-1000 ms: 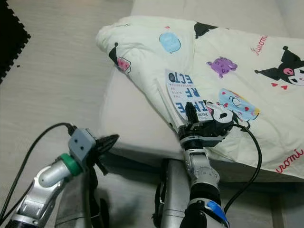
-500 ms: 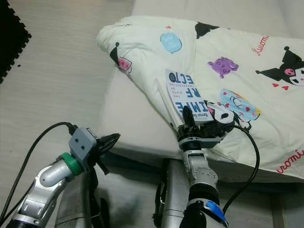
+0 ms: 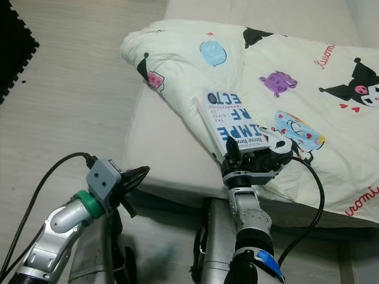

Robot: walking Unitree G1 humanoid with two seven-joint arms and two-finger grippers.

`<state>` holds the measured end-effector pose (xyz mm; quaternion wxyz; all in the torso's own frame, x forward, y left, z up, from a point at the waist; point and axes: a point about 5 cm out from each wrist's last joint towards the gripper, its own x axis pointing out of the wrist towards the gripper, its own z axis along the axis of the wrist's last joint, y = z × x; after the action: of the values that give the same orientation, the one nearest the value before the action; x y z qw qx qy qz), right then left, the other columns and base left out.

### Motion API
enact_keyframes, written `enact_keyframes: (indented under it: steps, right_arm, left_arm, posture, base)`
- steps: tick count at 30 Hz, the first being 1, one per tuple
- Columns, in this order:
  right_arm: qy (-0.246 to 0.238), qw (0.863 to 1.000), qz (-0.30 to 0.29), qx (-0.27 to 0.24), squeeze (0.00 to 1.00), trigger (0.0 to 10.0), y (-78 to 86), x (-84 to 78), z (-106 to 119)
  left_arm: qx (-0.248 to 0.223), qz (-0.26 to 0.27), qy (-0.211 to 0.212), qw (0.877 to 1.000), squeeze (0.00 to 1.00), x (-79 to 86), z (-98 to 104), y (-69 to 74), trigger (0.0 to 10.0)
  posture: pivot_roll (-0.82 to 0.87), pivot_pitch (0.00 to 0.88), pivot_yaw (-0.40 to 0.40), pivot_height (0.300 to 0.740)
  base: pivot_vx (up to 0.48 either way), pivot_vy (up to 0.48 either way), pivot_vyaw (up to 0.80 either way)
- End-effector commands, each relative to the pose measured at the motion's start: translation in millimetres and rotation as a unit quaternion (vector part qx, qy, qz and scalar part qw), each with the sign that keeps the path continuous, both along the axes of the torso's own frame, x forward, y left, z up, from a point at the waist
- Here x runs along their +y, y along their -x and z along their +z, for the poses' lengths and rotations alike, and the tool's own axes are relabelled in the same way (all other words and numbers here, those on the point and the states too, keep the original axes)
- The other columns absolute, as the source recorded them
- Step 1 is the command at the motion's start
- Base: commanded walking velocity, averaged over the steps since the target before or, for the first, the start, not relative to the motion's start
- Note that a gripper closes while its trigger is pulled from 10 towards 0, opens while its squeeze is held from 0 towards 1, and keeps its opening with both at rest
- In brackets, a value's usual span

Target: Clean up the room

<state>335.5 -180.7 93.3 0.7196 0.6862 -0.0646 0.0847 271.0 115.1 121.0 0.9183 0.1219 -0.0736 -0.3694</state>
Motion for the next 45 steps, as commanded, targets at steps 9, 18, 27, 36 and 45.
enact_keyframes:
  steps: [9,18,27,36,45]
  right_arm:
    - [0.044,0.993,0.044,-0.098,0.0,0.0,-4.1,15.4,42.4]
    - [0.316,0.942,-0.017,-0.11,0.0,0.0,-13.0,27.3,79.3]
    - [0.531,0.839,-0.109,-0.051,0.0,10.0,-5.4,24.4,69.4]
    - [0.678,0.731,-0.064,-0.05,0.0,10.0,14.2,38.1,26.6]
    - [0.678,0.733,-0.053,-0.018,0.0,10.0,22.2,41.3,2.5]
  left_arm:
    - [0.008,0.013,-0.004,1.0,0.0,-1.5,-8.5,-2.9,10.0]
    - [0.023,0.113,0.012,0.993,0.0,10.9,-10.0,-25.5,10.0]
    - [0.036,0.216,0.03,0.975,0.0,22.1,-16.0,-35.3,10.0]
    - [0.051,0.299,0.059,0.951,0.0,34.2,-22.4,-36.5,10.0]
    - [0.03,0.272,0.03,0.961,0.0,25.1,-23.4,-35.6,10.0]
  posture:
    - [0.05,0.224,0.015,0.56]
    - [0.01,0.164,0.017,0.56]
    - [0.01,0.141,0.011,0.56]
    - [0.01,0.139,-0.008,0.564]
    - [0.02,0.146,-0.004,0.584]
  base:
    - [0.0,0.0,0.0]
    - [0.0,0.0,0.0]
    - [0.0,0.0,0.0]
    - [0.0,0.0,0.0]
    - [0.0,0.0,0.0]
